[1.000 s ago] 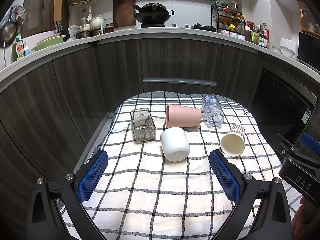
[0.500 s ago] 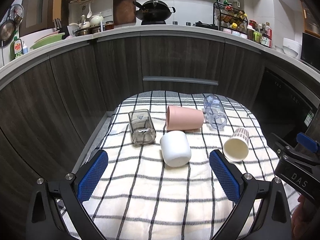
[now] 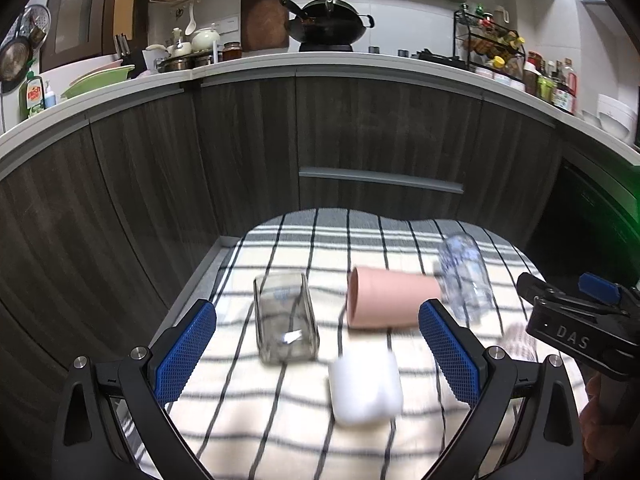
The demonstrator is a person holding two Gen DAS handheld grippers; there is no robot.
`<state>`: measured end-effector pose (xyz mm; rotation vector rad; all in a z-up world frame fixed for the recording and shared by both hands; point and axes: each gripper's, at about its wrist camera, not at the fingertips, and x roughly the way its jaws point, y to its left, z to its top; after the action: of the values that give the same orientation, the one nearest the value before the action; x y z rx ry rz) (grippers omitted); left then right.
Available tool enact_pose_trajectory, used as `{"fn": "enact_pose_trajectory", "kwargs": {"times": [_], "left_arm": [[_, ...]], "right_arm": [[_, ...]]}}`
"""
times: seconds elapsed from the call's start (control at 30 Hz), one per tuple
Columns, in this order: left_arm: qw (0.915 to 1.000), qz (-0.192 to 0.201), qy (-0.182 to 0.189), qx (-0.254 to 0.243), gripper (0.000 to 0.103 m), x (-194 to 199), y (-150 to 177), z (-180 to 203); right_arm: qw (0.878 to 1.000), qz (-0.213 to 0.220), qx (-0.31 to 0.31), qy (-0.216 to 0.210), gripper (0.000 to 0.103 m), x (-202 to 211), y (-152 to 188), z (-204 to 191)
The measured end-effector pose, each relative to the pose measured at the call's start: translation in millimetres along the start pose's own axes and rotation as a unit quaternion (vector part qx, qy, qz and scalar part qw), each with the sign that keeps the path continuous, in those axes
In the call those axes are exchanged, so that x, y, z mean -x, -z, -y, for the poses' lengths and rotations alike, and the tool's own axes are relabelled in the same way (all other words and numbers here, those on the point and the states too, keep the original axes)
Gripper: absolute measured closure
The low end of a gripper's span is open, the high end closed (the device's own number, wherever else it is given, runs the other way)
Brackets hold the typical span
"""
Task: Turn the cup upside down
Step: 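Move the right gripper to the clear printed plastic cup and grasp it, then lift the clear cup off the cloth with the right gripper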
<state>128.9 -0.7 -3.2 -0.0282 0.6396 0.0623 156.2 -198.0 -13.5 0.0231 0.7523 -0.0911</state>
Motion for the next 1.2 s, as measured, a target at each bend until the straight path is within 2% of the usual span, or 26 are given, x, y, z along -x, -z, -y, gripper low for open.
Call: {"fn": "enact_pose_trajectory", "kwargs": {"times": [0.13, 0.33, 0.47, 0.63, 0.7, 0.77, 0.8, 0.83, 1.07, 1.2], "left_arm": [[1.0000, -0.004, -0.006, 0.006, 0.000, -28.2, -16.3, 2.0], [0.9998, -0.014, -0.013, 0.011, 0.000, -65.8, -32.2, 4.7], [0.9995, -0.022, -0.015, 0.016, 0.000, -83.6, -36.9, 4.8], [0.9991, -0.032, -0.015, 0.022, 0.000, -98.6, -36.8, 4.5], [0.9989, -0.036, -0.014, 0.028, 0.000, -102.4, -35.7, 3.3], [0.9986, -0.040, -0.014, 0.031, 0.000, -105.5, -34.9, 2.9], [0.9985, -0.041, -0.013, 0.032, 0.000, -106.8, -34.9, 2.6], [0.9985, -0.042, -0.013, 0.033, 0.000, -107.8, -35.0, 1.9], [0.9983, -0.042, -0.016, 0.038, 0.000, -104.7, -36.4, -2.4], [0.9985, -0.034, -0.014, 0.040, 0.000, -91.9, -39.4, -7.0]], "right_arm": [[1.000, -0.029, 0.006, -0.001, 0.011, -39.9, -24.6, -5.9], [0.995, -0.103, 0.002, -0.004, 0.011, -110.9, -53.4, -9.1], [0.988, -0.151, -0.013, -0.007, 0.011, -151.4, -58.9, -6.9], [0.982, -0.189, -0.013, -0.001, 0.011, -185.7, -58.8, -11.0], [0.979, -0.205, -0.015, 0.000, 0.014, -196.7, -55.9, -12.3], [0.976, -0.218, -0.018, 0.000, 0.016, -205.5, -53.3, -13.0], [0.974, -0.226, -0.022, -0.003, 0.021, -210.2, -51.3, -12.3], [0.972, -0.233, -0.025, -0.006, 0.031, -213.6, -49.9, -12.2], [0.970, -0.239, -0.035, -0.022, 0.032, -215.4, -49.3, -11.8], [0.975, -0.218, -0.031, -0.021, 0.032, -195.2, -56.1, -12.4]]}}
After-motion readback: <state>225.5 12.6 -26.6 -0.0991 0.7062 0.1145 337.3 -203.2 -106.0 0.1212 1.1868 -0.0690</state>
